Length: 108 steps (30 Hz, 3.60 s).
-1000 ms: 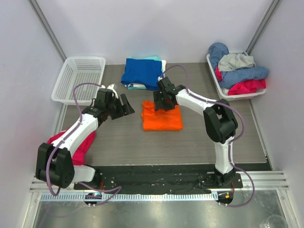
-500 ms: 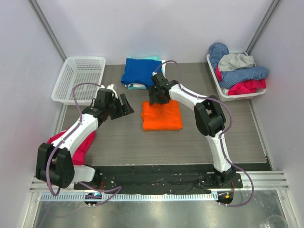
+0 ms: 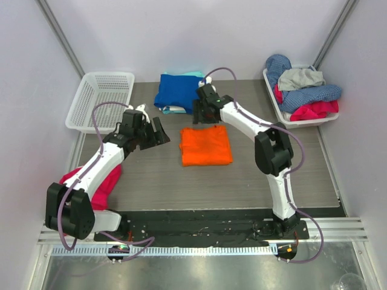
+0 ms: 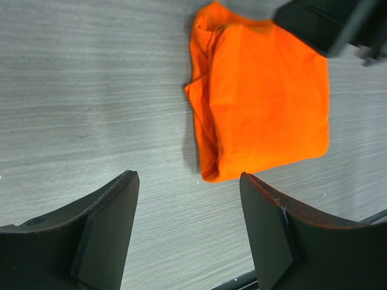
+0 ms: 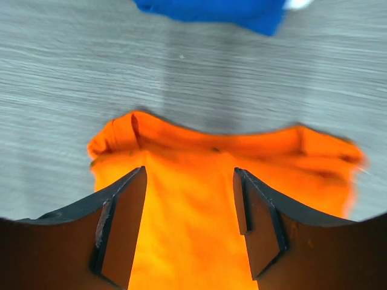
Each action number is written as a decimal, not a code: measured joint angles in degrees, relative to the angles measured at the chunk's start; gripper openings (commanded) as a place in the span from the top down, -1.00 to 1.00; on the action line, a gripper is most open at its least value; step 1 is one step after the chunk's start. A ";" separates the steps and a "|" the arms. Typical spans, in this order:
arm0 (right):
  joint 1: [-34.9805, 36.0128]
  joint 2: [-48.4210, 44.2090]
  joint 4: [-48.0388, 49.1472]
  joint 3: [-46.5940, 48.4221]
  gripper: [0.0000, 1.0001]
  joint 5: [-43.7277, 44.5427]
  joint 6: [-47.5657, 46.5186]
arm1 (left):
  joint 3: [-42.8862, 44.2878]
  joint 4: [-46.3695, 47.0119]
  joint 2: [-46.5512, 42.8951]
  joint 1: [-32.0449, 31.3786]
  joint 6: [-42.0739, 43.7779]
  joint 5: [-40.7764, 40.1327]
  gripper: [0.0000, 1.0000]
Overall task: Fold and stack the t-shirts
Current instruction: Fold the tshirt
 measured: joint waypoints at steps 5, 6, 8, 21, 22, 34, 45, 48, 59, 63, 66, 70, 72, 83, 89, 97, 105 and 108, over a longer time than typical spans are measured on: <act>-1.70 -13.20 0.13 -8.44 -0.32 1.09 0.79 | 0.92 -0.20 0.00 0.00 0.13 0.79 -0.45; -1.97 -15.65 -0.02 -10.25 -0.32 1.16 0.96 | 0.72 -0.17 -0.02 0.00 0.07 1.07 -0.45; -2.38 -21.05 0.76 -15.26 -0.33 1.29 1.42 | -0.20 -0.04 -0.48 -0.02 -0.15 1.66 -0.45; 1.66 -24.83 3.06 -33.29 -0.33 -0.04 4.74 | -8.04 -0.24 -4.79 -0.20 -1.68 4.28 -0.57; 1.88 -24.39 3.28 -33.20 -0.32 -0.04 4.85 | -8.04 -0.02 -4.61 -0.20 -1.97 4.55 -0.61; 2.86 -17.03 6.03 -32.98 -0.33 -0.15 5.55 | -1.81 4.37 10.16 -0.20 -2.25 7.04 -0.68; 2.86 -16.11 6.84 -32.96 -0.32 -0.09 5.53 | 15.19 8.72 32.30 -0.20 -1.88 11.06 -0.66; 2.86 -15.85 6.84 -32.65 -0.32 -0.13 5.55 | 18.73 8.63 36.98 -0.20 -1.77 12.13 -0.66; 2.84 -15.45 6.95 -32.04 -0.33 -0.24 5.75 | 26.64 8.37 43.12 -0.35 -0.22 14.27 -0.64; 2.84 -15.45 6.95 -32.04 -0.33 -0.24 5.77 | 27.71 8.15 43.82 -0.63 0.52 14.62 -0.64; 2.84 -15.47 6.93 -32.02 -0.32 -0.24 5.88 | 27.87 7.89 43.85 -0.72 1.09 14.62 -0.68; 2.84 -15.98 6.69 -31.95 -0.33 -0.28 5.97 | 27.91 6.36 43.06 -0.44 1.57 13.77 -0.73; 2.86 -16.31 4.98 -30.53 -0.32 -0.28 5.90 | 27.50 4.15 41.92 0.11 1.66 13.18 -0.73; 6.56 -16.65 -1.51 -8.79 -0.33 1.29 3.93 | 20.20 -0.31 24.24 16.65 1.25 13.07 -0.74; 9.81 -13.60 0.50 -14.99 -0.33 2.47 4.90 | 12.15 0.07 15.65 16.15 0.13 14.43 -0.73; 9.60 -13.49 4.17 -28.68 -0.33 6.12 6.38 | 2.84 1.11 10.01 15.85 -2.05 15.78 -0.73; 9.53 -19.47 6.78 -37.83 -0.34 7.56 5.73 | -3.48 2.60 7.23 15.85 -2.34 16.31 -0.72; 9.49 -21.86 6.10 -40.72 -0.33 7.63 5.40 | -4.66 2.64 6.23 15.85 -2.32 16.46 -0.72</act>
